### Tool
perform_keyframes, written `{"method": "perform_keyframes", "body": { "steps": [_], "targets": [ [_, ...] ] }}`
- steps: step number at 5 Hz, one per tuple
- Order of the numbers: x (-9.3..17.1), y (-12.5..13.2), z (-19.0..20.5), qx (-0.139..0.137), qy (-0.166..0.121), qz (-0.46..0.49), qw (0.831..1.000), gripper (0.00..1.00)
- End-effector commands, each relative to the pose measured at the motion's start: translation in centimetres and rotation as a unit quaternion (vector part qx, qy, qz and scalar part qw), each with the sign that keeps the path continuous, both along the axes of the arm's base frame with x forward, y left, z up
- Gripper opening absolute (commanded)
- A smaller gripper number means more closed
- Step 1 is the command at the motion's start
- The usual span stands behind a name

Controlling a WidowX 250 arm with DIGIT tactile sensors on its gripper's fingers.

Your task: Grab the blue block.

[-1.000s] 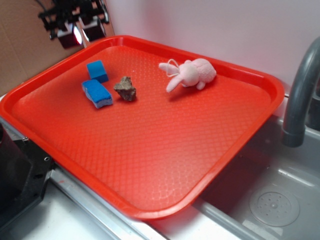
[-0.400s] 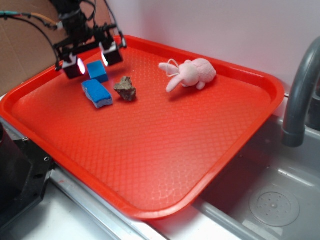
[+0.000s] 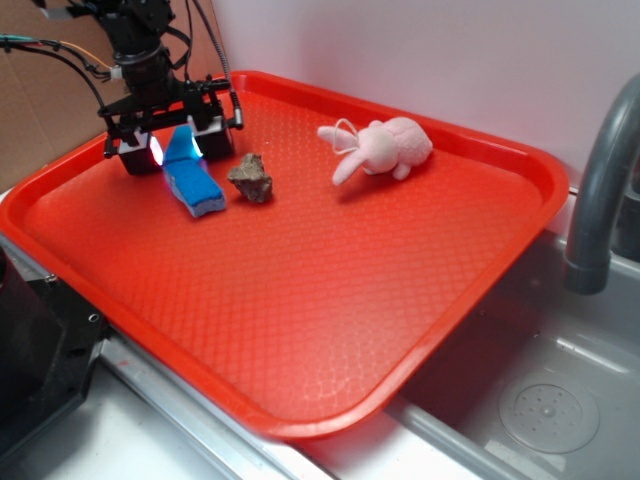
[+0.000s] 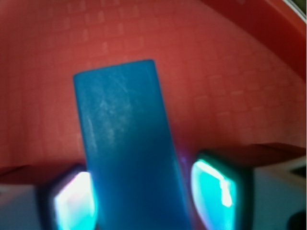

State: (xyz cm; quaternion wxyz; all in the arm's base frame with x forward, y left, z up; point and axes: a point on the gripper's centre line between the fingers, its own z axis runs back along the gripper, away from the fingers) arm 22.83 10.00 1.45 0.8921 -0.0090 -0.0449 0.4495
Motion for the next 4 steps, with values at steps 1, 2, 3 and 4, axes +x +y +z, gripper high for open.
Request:
{"method": "perform_keyframes", "body": {
  "steps": [1, 2, 3, 4],
  "targets": [
    [1.5, -1.2, 9.5, 0.031, -0.083, -0.209, 0.974, 0.0],
    [-0.3, -3.8, 13.4, 0.008, -0.104, -0.309, 0.945, 0.0],
    [-1.9, -5.8, 16.0, -0.038, -0.08, -0.375, 0.923, 0.0],
    [-6.1, -7.6, 18.2, -0.046, -0.067, -0.393, 0.916, 0.0]
  ]
}}
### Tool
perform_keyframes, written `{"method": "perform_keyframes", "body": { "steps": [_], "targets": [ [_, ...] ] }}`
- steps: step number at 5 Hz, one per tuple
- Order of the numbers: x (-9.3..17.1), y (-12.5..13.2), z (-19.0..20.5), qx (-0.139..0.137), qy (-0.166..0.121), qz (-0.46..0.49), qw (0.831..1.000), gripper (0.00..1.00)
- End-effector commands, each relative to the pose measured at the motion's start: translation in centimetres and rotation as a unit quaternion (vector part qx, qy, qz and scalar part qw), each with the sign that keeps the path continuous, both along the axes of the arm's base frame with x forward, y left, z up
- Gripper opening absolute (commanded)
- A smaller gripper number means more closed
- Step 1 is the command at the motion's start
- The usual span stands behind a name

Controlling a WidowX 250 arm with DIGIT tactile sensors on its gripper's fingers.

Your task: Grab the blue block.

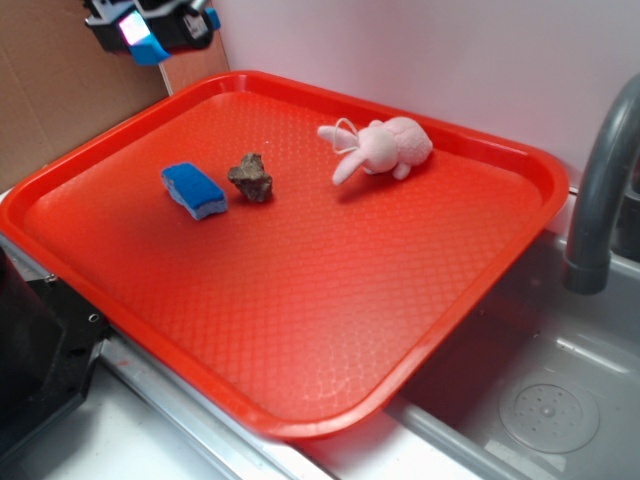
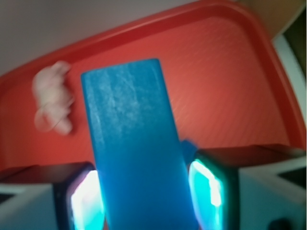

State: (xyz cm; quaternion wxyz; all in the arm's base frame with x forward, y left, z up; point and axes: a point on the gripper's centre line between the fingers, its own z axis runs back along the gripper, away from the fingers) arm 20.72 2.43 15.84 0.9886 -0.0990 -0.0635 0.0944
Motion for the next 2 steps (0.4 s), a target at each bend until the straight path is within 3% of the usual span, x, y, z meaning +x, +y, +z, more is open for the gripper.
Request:
{"method": "perform_keyframes", "body": {
  "steps": [1, 2],
  "targets": [
    [-3.9, 0.4, 4.9, 0.002, -0.016, -0.046, 0.999, 0.0],
    [-3.8, 2.4, 5.1, 0.046, -0.053, 0.016, 0.997, 0.0]
  ]
}}
